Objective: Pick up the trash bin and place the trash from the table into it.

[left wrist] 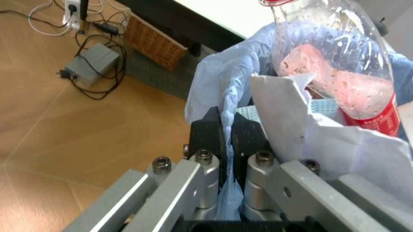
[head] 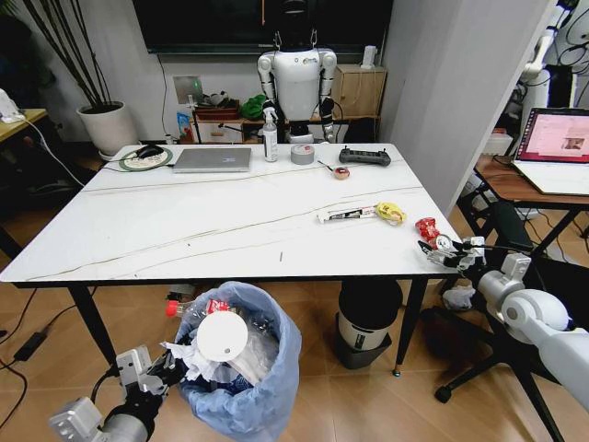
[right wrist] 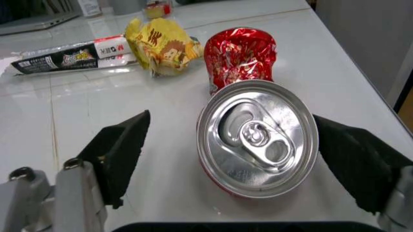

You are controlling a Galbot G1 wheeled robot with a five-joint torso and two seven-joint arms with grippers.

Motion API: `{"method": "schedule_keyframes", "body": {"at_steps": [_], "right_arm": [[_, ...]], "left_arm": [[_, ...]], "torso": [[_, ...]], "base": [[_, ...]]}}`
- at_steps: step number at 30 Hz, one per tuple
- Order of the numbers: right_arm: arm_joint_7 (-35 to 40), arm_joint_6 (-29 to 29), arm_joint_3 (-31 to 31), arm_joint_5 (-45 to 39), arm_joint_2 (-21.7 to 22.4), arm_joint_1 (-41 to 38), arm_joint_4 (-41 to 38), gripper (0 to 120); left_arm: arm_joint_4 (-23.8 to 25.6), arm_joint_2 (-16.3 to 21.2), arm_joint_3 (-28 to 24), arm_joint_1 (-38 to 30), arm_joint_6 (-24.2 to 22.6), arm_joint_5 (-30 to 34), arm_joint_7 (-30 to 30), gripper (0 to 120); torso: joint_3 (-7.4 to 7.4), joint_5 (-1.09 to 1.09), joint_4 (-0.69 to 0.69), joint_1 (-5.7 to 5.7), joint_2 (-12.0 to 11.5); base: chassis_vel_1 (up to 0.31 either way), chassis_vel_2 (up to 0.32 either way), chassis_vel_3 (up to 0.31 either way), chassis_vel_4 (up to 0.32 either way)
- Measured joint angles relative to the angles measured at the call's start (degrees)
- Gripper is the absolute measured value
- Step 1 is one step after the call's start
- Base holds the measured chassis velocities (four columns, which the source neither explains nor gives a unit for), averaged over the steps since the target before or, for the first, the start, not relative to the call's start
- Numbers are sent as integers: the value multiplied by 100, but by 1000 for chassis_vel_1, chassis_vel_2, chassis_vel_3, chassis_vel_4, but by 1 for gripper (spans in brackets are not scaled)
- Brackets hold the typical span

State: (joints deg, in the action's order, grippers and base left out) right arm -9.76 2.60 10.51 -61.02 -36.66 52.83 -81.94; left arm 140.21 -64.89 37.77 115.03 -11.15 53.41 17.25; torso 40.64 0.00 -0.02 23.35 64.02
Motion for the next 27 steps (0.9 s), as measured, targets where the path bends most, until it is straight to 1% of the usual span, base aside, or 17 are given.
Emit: {"method": "schedule_keyframes", "body": {"at_steps": [1,2,3,5,6,7,8,10,11,21,27], "right_arm": [[-2,-6,-11,-10,-4,-23,11,81],[-2,-6,-11,-10,-4,-23,11,81],[-2,-8,-16,-16,-6,-34,17,77],[-9,-15,-29,-22,-8,-55,39,65],[-10,-18,-31,-22,-8,-55,43,64],[-15,-27,-35,-22,-10,-56,50,58],[-15,-27,-35,-22,-10,-56,50,58],[-22,-33,-35,-19,-11,-56,57,49],[-24,-36,-35,-16,-11,-54,59,47],[-70,-56,11,18,31,-7,13,47],[-96,-85,138,-1,144,41,-222,47]], "left_arm": [[0,0,3,-5,0,6,1,0],[0,0,3,-5,0,6,1,0],[0,-1,3,-6,0,9,1,0],[-6,-9,-9,-12,0,9,1,0],[-9,-11,-14,-13,0,9,2,0],[-11,-13,-22,-16,0,8,2,0],[-11,-13,-22,-16,0,8,2,0],[-13,-13,-21,-19,-1,8,3,0],[-14,-11,-18,-21,-1,8,3,0],[-14,-17,-51,-28,-2,-5,4,0],[-14,-25,-118,-53,-2,-17,4,0]], "torso": [[0,0,0,0,0],[0,0,0,0,0],[0,0,0,0,0],[0,0,0,0,0],[0,0,1,0,0],[0,0,0,0,0],[0,0,0,0,0],[0,0,0,0,0],[0,0,0,0,0],[0,1,-1,0,0],[0,0,0,0,0]], "base": [[0,0,0,0],[0,0,0,0],[0,0,0,0],[0,0,0,0],[0,0,0,0],[0,0,0,0],[0,0,0,0],[0,0,0,0],[0,0,0,0],[0,0,0,0],[0,0,0,0]]}}
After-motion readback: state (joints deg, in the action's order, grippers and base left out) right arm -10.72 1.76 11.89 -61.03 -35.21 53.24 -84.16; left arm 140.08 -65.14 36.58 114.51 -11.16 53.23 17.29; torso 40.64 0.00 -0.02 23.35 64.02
